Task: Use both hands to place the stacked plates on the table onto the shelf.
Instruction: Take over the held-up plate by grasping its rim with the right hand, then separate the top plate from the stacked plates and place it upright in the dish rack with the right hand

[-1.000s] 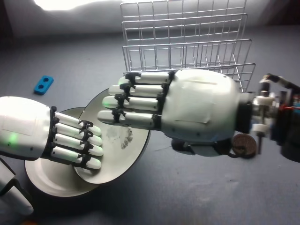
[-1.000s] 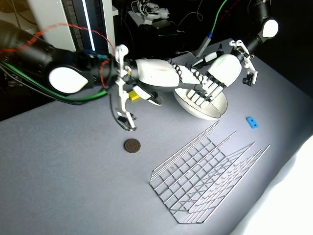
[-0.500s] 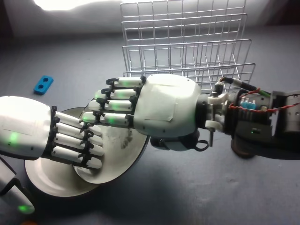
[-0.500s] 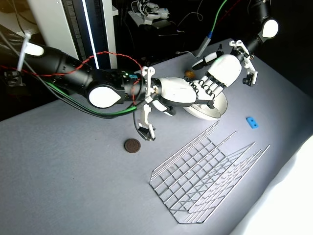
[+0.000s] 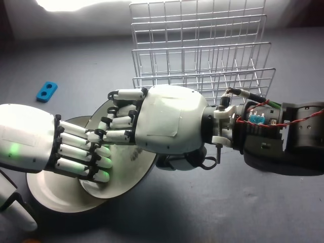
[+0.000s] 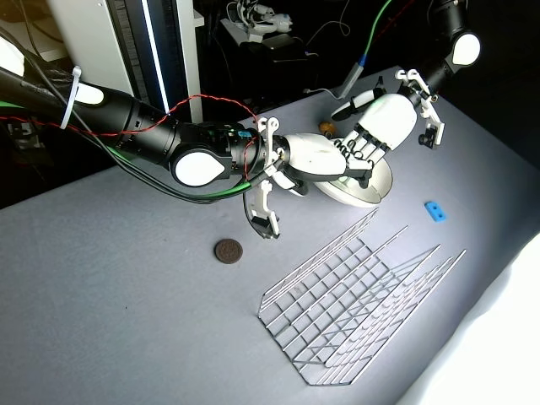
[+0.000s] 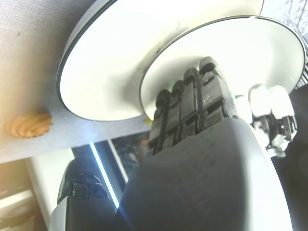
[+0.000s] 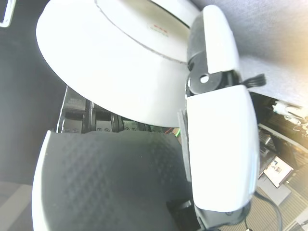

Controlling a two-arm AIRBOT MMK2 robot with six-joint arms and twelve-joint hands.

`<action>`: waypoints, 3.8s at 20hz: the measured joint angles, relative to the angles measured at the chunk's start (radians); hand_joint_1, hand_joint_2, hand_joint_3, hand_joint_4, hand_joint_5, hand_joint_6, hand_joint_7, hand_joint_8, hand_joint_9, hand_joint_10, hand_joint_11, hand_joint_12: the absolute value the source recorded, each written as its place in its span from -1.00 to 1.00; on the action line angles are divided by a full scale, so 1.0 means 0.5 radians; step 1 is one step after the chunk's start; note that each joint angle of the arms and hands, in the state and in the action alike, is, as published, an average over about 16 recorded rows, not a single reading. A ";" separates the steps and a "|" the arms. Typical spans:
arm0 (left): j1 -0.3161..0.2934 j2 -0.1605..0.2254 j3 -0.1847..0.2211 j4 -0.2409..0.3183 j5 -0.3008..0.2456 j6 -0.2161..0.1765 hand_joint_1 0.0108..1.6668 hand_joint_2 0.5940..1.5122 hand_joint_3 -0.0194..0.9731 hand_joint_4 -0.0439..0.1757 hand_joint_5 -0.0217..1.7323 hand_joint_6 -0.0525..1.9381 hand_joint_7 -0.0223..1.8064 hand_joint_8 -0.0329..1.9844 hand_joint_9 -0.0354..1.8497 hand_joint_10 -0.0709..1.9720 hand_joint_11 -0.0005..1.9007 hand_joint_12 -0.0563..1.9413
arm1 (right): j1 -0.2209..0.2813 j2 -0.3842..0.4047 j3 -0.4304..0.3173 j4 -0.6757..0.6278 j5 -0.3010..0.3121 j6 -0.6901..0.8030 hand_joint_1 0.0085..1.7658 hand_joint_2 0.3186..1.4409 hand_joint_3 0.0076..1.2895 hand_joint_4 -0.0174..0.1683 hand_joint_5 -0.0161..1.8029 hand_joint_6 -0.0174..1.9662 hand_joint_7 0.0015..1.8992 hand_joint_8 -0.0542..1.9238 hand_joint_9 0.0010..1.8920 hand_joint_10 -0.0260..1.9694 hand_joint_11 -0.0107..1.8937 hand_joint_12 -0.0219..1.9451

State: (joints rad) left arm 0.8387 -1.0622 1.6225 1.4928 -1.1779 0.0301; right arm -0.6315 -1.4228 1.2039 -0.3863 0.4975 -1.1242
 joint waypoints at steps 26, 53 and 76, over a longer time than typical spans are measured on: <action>-0.175 0.231 0.144 -0.082 -0.113 -0.074 -0.99 0.14 -0.92 -0.59 -0.85 -0.94 -0.86 -0.96 -0.88 -0.91 -0.98 -0.93 | 0.064 0.071 -0.117 -0.096 0.095 0.007 0.33 0.23 -1.00 -0.88 -0.05 -0.13 0.02 -0.23 0.09 -0.14 -0.18 0.43; -0.426 0.532 0.085 0.109 -0.034 -0.499 -1.00 0.14 -0.92 -0.59 -0.84 -0.94 -0.87 -0.96 -0.90 -0.91 -0.98 -0.93 | 0.702 0.758 -0.758 0.380 -0.259 0.370 0.39 0.23 -0.99 -0.85 0.04 -0.11 0.13 -0.11 0.13 -0.07 -0.19 0.45; -0.134 0.353 0.119 0.205 -0.108 -0.235 -0.99 0.14 -0.92 -0.61 -0.85 -0.94 -0.88 -0.96 -0.91 -0.91 -0.98 -0.92 | 1.165 0.818 -0.302 0.035 -0.900 1.633 0.39 0.23 -1.00 -0.90 0.08 -0.24 0.10 0.10 0.06 0.11 -0.21 0.50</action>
State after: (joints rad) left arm 0.7718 -0.8858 1.6820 1.5955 -1.2321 -0.0871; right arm -0.0492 -1.0136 1.0528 -0.3690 0.0476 -0.3076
